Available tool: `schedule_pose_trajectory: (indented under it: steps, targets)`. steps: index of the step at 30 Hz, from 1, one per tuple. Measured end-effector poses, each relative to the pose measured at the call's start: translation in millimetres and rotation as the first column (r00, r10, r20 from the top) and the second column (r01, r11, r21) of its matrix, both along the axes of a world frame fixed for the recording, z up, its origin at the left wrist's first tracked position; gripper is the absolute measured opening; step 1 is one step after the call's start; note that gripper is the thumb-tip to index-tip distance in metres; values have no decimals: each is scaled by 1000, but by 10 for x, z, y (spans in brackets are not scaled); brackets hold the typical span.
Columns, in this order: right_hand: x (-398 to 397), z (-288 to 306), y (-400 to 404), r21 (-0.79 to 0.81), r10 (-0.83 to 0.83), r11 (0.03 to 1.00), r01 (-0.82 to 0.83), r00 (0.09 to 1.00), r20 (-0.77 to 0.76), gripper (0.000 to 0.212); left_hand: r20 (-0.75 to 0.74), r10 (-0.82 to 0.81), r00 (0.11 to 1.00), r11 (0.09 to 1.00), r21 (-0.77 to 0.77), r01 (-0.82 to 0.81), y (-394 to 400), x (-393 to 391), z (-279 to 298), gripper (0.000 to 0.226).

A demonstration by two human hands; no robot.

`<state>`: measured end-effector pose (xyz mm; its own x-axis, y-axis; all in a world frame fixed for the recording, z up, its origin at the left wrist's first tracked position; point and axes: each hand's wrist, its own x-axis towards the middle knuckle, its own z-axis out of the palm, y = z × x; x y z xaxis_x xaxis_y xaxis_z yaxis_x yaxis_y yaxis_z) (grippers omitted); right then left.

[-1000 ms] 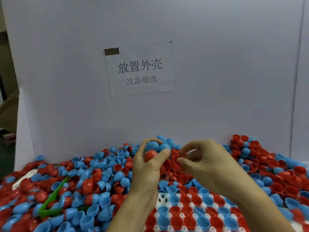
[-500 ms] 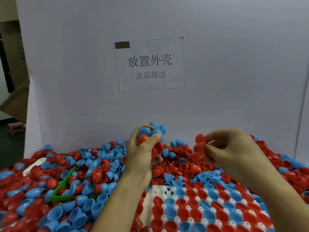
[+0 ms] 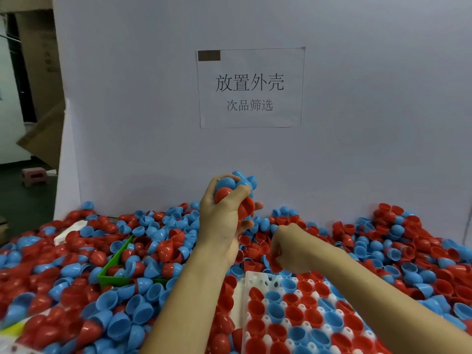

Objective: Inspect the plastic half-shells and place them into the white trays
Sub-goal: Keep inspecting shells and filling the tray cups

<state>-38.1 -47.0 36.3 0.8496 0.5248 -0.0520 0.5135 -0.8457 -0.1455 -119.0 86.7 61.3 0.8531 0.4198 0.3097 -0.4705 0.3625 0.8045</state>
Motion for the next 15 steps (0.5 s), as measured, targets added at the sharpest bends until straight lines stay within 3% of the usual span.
schedule_pose_trajectory:
  steps: [7,10,15]
  targets:
    - [82,-232,144,-167,7,986,-10,1000,-22,11,-4,-17,1000,1000,-16,17,46,1,-3,16]
    - [78,-259,187,-208,4,978,-4,1000,0,33,-3,-17,1000,1000,-17,17,59,10,-17,14]
    - [53,-290,203,-271,47,962,-25,996,75,35,-3,-27,1000,999,-18,27,58,19,-30,13]
